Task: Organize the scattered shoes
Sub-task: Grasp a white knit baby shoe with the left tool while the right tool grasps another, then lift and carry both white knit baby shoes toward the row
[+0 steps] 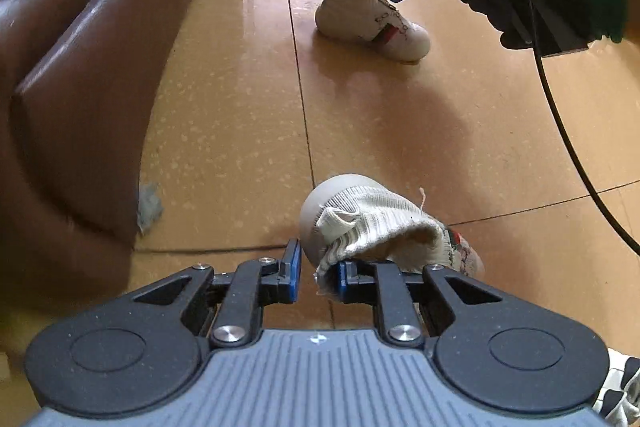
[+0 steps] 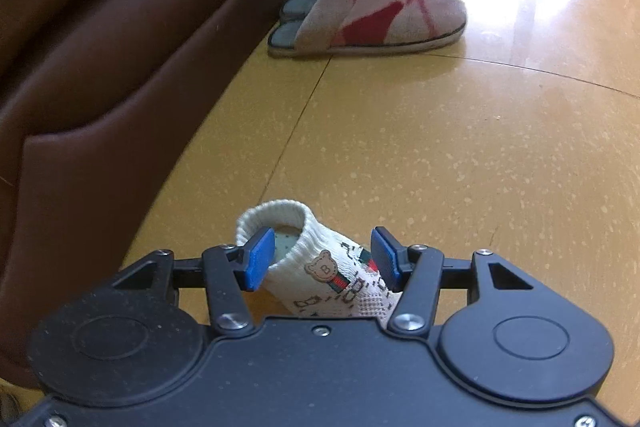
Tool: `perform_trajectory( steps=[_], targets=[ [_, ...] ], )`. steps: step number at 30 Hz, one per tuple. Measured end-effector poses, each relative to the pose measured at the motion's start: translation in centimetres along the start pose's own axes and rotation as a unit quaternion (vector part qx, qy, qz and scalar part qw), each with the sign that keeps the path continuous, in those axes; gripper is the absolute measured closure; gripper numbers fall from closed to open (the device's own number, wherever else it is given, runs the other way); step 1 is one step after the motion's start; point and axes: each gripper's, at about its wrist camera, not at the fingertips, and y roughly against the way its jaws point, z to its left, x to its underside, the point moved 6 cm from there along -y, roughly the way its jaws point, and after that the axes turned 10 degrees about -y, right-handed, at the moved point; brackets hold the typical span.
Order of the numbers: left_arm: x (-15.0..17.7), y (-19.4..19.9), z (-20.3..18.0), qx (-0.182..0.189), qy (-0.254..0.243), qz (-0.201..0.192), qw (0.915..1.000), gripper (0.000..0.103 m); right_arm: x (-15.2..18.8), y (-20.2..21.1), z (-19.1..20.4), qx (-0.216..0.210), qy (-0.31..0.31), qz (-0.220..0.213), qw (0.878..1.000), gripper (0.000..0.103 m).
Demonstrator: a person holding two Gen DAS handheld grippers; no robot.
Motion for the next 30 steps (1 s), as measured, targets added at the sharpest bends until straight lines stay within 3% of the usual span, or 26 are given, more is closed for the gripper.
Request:
perform_trajectory(
  steps=[3, 6, 8, 10, 11, 12, 14, 20, 21, 22, 24, 26, 28, 30],
  targets=[
    [-0.1, -1.1, 0.8, 0.007, 0.106, -0.009, 0.9943, 0.075, -0.3, -1.1, 0.3, 0.009, 0.013, 0.019, 1.0, 0.048],
    [1.3, -1.4, 1.6, 0.005, 0.222, -0.011, 0.975, 0.07, -0.7, -2.2, 0.9, 0.021, 0.05, 0.032, 0.998, 0.048],
    [2.0, -1.5, 1.6, 0.001, 0.261, -0.013, 0.9651, 0.068, -0.9, -3.0, 1.2, 0.03, 0.075, 0.044, 0.996, 0.046],
    [2.5, -1.5, 1.5, -0.002, 0.302, -0.012, 0.9532, 0.058, -0.9, -3.8, 1.0, 0.048, 0.093, 0.061, 0.993, 0.046],
    [2.6, -1.5, 1.5, -0.006, 0.308, -0.012, 0.9512, 0.056, -1.0, -3.9, 0.6, 0.052, 0.091, 0.065, 0.992, 0.05],
    [2.7, -1.5, 1.4, -0.013, 0.318, -0.012, 0.9478, 0.054, -0.9, -3.9, 0.2, 0.048, 0.087, 0.073, 0.992, 0.067],
    [2.7, -1.4, 1.4, -0.022, 0.327, -0.013, 0.9447, 0.053, -0.8, -3.7, -0.4, 0.036, 0.079, 0.085, 0.993, 0.076],
    [2.9, -2.2, 1.7, -0.02, 0.361, -0.016, 0.9322, 0.058, 0.9, -1.9, -1.8, -0.009, 0.035, 0.064, 0.997, 0.078],
    [2.8, -2.3, 1.6, -0.015, 0.359, -0.024, 0.9331, 0.074, 1.5, -2.3, -1.6, -0.013, 0.042, 0.062, 0.997, 0.067],
    [2.8, -2.4, 1.5, -0.01, 0.353, -0.031, 0.935, 0.083, 1.9, -2.6, -1.4, -0.011, 0.052, 0.059, 0.997, 0.057],
    [2.9, -2.5, 1.6, 0.012, 0.352, -0.044, 0.935, 0.088, 2.8, -3.1, -1.0, 0.006, 0.071, 0.04, 0.997, 0.057],
    [2.7, -2.1, 1.6, 0.022, 0.351, -0.056, 0.9343, 0.089, 2.8, -2.9, -1.2, 0.008, 0.054, 0.03, 0.998, 0.065],
    [2.4, -1.2, 1.7, 0.03, 0.342, -0.075, 0.9361, 0.09, 2.5, -2.0, -1.4, 0.003, 0.039, 0.018, 0.999, 0.081],
    [2.0, -0.4, 1.9, 0.038, 0.336, -0.089, 0.9368, 0.09, 2.2, -1.1, -1.5, 0.004, 0.036, 0.008, 0.999, 0.086]
  ],
)
